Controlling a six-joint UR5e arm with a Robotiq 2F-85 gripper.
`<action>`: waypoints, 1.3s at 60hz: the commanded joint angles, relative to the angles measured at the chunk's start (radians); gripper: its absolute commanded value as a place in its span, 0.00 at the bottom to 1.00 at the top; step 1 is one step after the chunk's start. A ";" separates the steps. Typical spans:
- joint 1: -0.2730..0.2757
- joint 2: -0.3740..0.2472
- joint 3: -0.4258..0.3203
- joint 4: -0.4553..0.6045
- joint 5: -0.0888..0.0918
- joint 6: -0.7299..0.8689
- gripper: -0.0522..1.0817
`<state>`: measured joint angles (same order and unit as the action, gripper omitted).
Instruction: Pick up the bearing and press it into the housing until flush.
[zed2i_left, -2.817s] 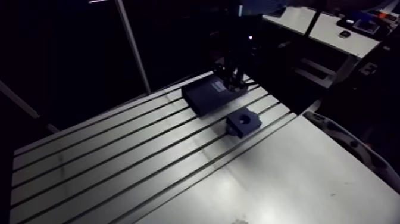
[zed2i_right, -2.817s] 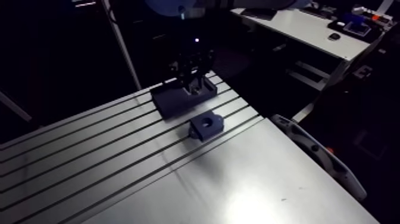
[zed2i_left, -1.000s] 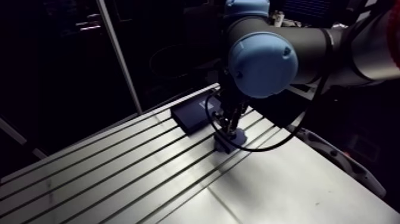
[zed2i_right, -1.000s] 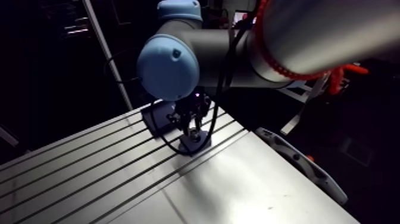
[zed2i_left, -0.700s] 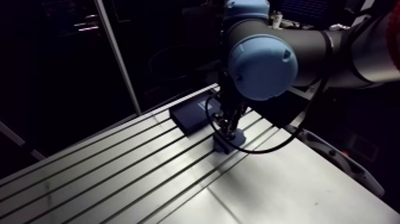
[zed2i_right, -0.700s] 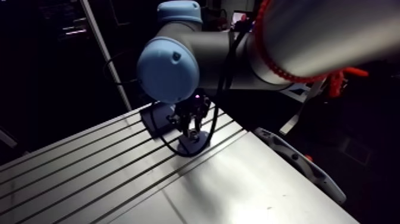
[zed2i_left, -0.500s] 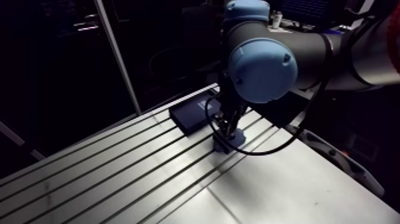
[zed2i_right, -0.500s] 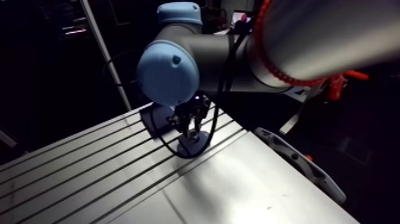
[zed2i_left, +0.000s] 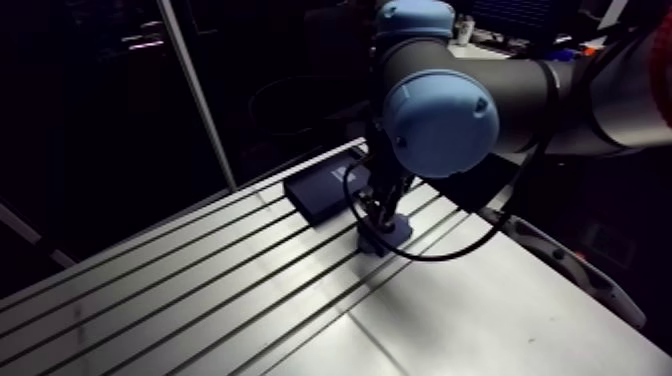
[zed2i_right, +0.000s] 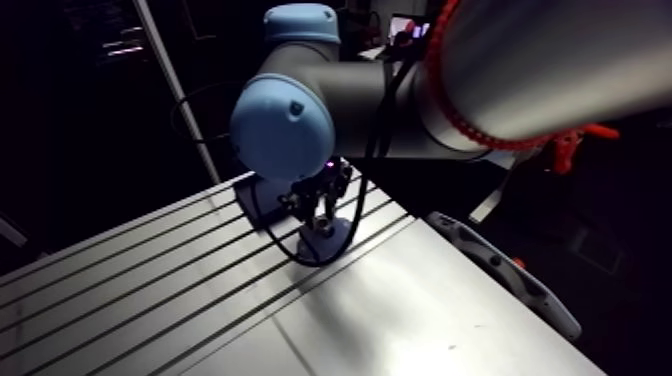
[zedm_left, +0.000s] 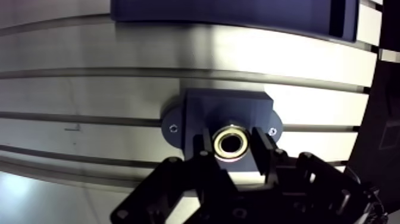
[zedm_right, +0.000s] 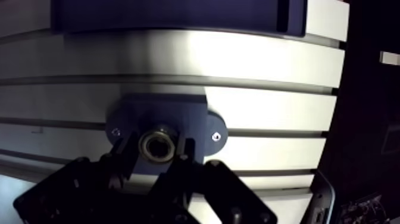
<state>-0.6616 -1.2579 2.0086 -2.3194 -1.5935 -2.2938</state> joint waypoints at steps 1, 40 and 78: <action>-0.001 0.004 0.000 -0.004 0.000 0.000 0.69; -0.001 0.009 0.006 -0.005 -0.001 0.000 0.69; -0.008 0.009 0.013 -0.019 0.000 -0.002 0.69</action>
<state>-0.6691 -1.2488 2.0203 -2.3382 -1.5930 -2.2959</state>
